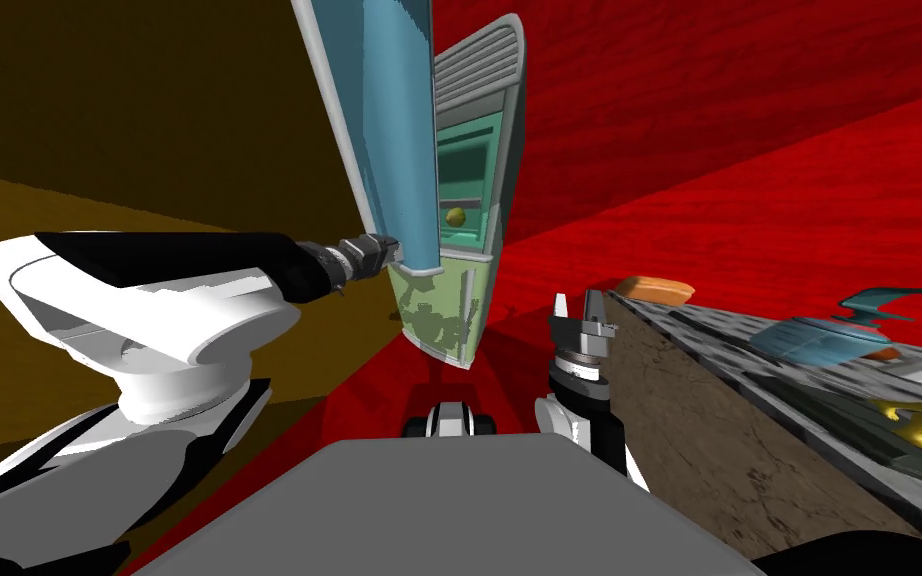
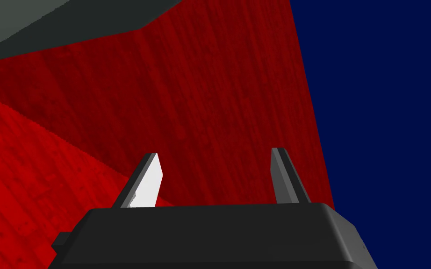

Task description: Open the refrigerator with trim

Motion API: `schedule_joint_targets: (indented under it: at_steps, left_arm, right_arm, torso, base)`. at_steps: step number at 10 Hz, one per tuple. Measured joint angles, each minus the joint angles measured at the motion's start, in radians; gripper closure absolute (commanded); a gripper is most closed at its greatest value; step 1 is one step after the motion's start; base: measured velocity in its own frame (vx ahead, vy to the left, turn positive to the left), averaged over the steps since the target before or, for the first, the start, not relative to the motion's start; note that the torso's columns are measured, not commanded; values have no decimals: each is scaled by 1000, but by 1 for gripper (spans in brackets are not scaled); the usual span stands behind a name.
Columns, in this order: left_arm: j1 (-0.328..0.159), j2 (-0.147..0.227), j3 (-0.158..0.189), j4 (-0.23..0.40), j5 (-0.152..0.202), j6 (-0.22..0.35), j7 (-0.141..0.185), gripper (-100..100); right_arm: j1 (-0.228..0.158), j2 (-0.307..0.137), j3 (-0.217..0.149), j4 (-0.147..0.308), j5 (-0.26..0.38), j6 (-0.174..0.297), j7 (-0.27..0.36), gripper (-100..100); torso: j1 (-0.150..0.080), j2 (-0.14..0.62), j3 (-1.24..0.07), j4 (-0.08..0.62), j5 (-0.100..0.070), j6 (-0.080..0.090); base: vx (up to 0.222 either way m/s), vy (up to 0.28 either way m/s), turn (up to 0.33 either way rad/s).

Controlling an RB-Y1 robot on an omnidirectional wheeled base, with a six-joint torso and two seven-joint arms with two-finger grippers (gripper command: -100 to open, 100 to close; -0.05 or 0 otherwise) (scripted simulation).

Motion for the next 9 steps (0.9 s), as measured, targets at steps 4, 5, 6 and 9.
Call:
schedule_joint_targets:
  at_steps: [4,5,6,9]
  left_arm:
    - [-3,-7,-11,2,43,-34,-14,100]
    - [-5,-12,-16,2,54,-47,-17,100]
    - [-12,-14,-25,3,59,-50,-17,100]
    - [-33,-21,-48,24,97,-77,-28,100]
  right_arm:
    - [0,0,0,0,0,0,0,0]
    - [0,0,0,0,0,0,0,0]
    - [0,0,0,0,0,0,0,0]
    - [0,0,0,0,0,0,0,0]
  torso:
    - [-4,-6,-6,0,-2,-1]
    - [0,-4,-4,1,0,-1]
    - [-6,-7,-6,1,-2,-2]
    - [-7,-13,-12,2,-3,0]
  base:
    - [-94,295,-71]
    - [-64,300,-45]
    - [-47,280,-46]
    - [-53,251,-49]
